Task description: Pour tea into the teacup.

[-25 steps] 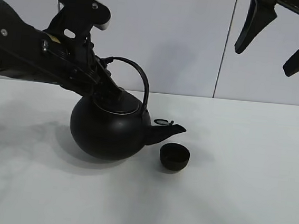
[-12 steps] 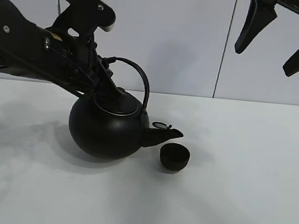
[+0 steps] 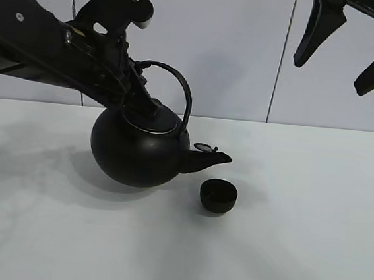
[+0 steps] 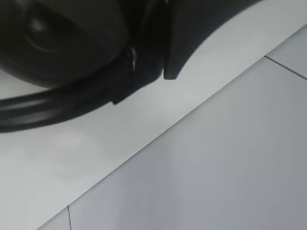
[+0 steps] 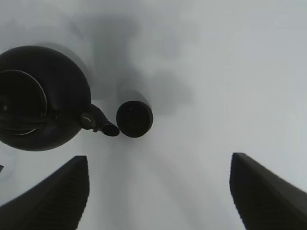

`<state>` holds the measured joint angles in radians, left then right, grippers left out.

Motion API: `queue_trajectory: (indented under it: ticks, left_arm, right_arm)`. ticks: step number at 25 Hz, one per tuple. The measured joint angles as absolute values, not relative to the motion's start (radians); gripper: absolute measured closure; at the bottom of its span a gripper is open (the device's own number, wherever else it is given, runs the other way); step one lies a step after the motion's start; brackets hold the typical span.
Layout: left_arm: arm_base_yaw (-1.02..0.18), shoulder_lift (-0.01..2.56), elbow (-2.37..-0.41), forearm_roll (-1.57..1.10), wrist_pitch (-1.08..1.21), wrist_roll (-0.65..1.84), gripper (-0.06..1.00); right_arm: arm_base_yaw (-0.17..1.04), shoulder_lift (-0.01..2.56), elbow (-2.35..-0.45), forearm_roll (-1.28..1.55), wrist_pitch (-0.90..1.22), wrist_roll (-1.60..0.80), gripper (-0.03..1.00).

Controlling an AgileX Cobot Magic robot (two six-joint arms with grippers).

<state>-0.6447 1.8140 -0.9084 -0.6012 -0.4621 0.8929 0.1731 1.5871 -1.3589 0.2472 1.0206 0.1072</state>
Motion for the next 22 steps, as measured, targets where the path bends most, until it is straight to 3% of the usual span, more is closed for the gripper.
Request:
queue_trajectory:
  ticks: [22]
  left_arm:
    - [-0.603, 1.814, -0.908, -0.587, -0.450, 0.896, 0.84]
  right_arm:
    - [0.173, 1.587, -1.359, 0.247, 1.018, 0.107, 0.41]
